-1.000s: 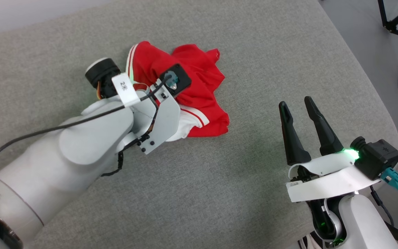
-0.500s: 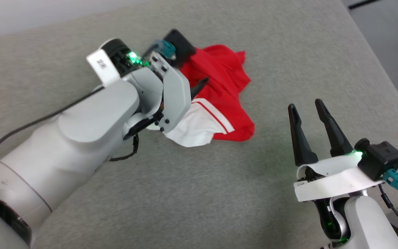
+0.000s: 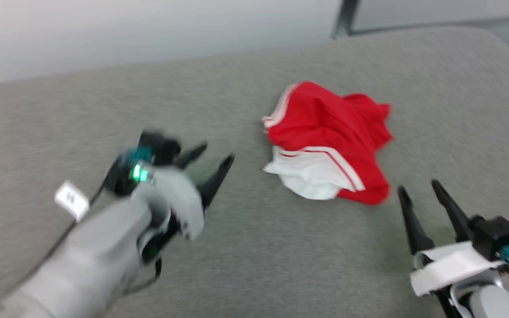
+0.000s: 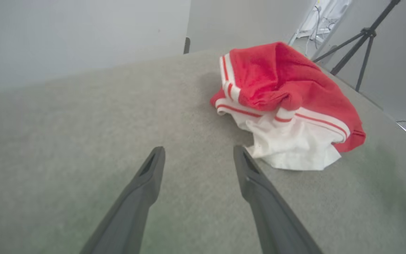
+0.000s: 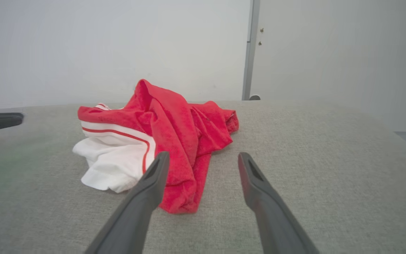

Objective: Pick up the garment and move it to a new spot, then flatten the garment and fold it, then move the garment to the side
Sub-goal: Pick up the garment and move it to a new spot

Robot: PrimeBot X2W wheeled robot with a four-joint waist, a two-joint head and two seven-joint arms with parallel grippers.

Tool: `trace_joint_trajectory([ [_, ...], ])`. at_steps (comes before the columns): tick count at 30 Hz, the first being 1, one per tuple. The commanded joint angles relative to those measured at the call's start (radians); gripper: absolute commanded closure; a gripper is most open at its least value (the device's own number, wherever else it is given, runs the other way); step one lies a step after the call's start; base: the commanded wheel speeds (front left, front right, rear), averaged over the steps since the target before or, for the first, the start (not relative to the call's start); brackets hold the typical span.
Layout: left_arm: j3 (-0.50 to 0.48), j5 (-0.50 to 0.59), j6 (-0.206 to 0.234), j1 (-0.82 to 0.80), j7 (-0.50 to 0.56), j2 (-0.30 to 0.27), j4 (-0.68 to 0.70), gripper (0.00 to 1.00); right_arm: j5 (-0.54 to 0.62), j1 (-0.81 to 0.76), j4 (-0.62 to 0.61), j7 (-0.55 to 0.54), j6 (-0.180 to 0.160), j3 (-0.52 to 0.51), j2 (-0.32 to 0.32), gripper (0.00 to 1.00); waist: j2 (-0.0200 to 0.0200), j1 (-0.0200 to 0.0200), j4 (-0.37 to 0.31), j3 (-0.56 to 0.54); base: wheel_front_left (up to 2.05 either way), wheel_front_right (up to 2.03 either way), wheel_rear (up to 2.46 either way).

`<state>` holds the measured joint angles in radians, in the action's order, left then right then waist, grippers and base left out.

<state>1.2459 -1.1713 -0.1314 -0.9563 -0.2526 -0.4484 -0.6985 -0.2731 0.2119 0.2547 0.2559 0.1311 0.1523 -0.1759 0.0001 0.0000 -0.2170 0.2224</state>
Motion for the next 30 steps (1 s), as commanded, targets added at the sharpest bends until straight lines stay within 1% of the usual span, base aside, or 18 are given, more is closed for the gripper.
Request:
trace_joint_trajectory([
  [1, -0.016, -0.01, 0.002, 0.046, -0.007, -0.002, -0.009, 0.0, 0.003, -0.022, 0.004, -0.007, -0.001, -0.008, -0.013, 0.0, -0.0001, 0.0, 0.151, -0.126, 0.0, 0.0, 0.0],
  [2, -0.037, -0.017, 0.002, 0.077, -0.012, -0.006, -0.016, 0.0, 0.004, -0.033, 0.004, -0.009, -0.001, -0.015, -0.022, 0.0, -0.0001, 0.0, 0.169, -0.134, 0.0, 0.0, 0.0],
  [3, -0.081, -0.016, 0.002, 0.101, -0.013, -0.01, -0.018, 0.0, 0.002, -0.047, 0.002, -0.014, -0.001, -0.026, -0.028, 0.0, -0.0001, 0.0, 0.187, -0.142, 0.0, 0.0, 0.0],
  [7, -0.269, 0.051, 0.026, 0.258, -0.011, -0.021, 0.008, 0.0, 0.002, -0.092, -0.015, -0.034, -0.001, -0.06, -0.048, 0.0, -0.0001, 0.0, 0.24, -0.168, 0.0, 0.0, 0.0],
  [13, -0.547, 0.226, 0.096, 0.495, -0.011, -0.051, 0.128, 0.0, -0.004, -0.155, -0.046, -0.065, -0.001, -0.098, -0.072, 0.0, -0.0001, 0.0, 0.282, -0.214, 0.0, 0.0, 0.0],
  [17, -0.71, 0.354, 0.146, 0.638, -0.012, -0.06, 0.243, 0.0, -0.008, -0.175, -0.07, -0.084, -0.001, -0.115, -0.085, 0.0, -0.0001, 0.0, 0.286, -0.227, 0.0, 0.0, 0.0],
  [22, -0.88, 0.505, 0.195, 0.784, -0.012, -0.042, 0.394, 0.0, -0.009, -0.185, -0.095, -0.095, -0.001, -0.138, -0.083, 0.0, -0.0001, 0.0, 0.278, -0.237, 0.0, 0.0, 0.0],
  [27, -1.018, 0.624, 0.222, 0.893, -0.012, -0.007, 0.519, 0.0, -0.008, -0.184, -0.114, -0.102, -0.001, -0.159, -0.076, 0.0, -0.0001, 0.0, 0.265, -0.242, 0.0, 0.0, 0.0],
  [29, -1.061, 0.658, 0.224, 0.932, -0.012, 0.012, 0.555, 0.0, -0.01, -0.186, -0.118, -0.102, -0.001, -0.162, -0.073, 0.0, -0.0001, 0.0, 0.261, -0.241, 0.0, 0.0, 0.0],
  [30, -1.077, 0.67, 0.218, 0.954, -0.012, 0.023, 0.567, 0.0, -0.011, -0.189, -0.115, -0.101, -0.001, -0.16, -0.069, 0.0, -0.0001, 0.0, 0.259, -0.24, 0.0, 0.0, 0.0],
])
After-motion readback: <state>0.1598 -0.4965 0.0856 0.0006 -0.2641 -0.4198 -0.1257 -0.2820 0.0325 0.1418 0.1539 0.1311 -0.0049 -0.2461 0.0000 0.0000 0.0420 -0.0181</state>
